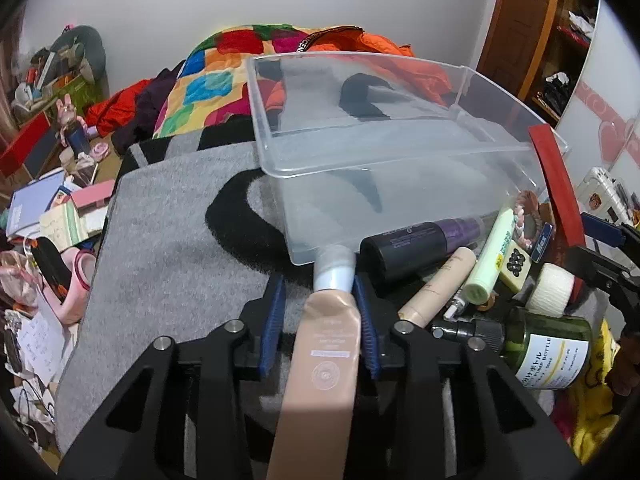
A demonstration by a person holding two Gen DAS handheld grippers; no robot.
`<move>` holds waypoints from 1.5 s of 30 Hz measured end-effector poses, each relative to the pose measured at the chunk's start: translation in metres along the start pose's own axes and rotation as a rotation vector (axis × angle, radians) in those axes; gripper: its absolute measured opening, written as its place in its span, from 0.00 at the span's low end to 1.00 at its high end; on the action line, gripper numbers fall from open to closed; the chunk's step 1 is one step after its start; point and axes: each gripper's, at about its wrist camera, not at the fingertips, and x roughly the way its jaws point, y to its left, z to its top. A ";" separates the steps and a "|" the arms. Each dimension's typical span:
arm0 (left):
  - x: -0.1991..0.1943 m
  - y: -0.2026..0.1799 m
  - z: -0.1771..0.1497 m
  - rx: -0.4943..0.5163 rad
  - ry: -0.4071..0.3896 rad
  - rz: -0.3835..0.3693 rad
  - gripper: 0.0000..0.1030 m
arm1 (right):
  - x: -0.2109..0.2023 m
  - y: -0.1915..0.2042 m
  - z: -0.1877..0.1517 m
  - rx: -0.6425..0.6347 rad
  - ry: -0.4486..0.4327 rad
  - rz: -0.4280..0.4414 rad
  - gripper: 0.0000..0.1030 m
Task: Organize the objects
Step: 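Grasp the beige tube with the left gripper while the right gripper grasps the red pouch, then lift both held items over the clear box and release them inside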
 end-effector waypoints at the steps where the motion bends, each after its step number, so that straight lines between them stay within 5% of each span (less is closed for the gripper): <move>1: 0.000 0.000 0.000 0.000 -0.002 0.003 0.32 | 0.000 0.000 -0.001 -0.005 -0.002 -0.006 0.84; 4: -0.003 0.002 -0.001 -0.012 -0.009 0.001 0.23 | -0.002 -0.001 -0.003 -0.005 -0.003 -0.014 0.84; 23: -0.052 0.015 -0.009 -0.112 -0.117 -0.019 0.21 | -0.002 0.006 -0.017 -0.048 0.025 0.000 0.83; 24: -0.055 0.014 -0.008 -0.114 -0.125 -0.020 0.21 | -0.001 0.008 -0.019 -0.058 0.026 -0.009 0.81; 26: -0.062 0.013 -0.006 -0.117 -0.144 -0.026 0.21 | 0.003 0.008 -0.020 -0.068 0.050 -0.010 0.60; 28: -0.071 0.013 -0.004 -0.120 -0.163 -0.033 0.21 | 0.005 0.006 -0.022 -0.059 0.059 -0.004 0.54; 45: -0.125 -0.001 0.020 -0.129 -0.307 -0.078 0.19 | -0.025 0.003 -0.018 -0.063 -0.043 -0.053 0.53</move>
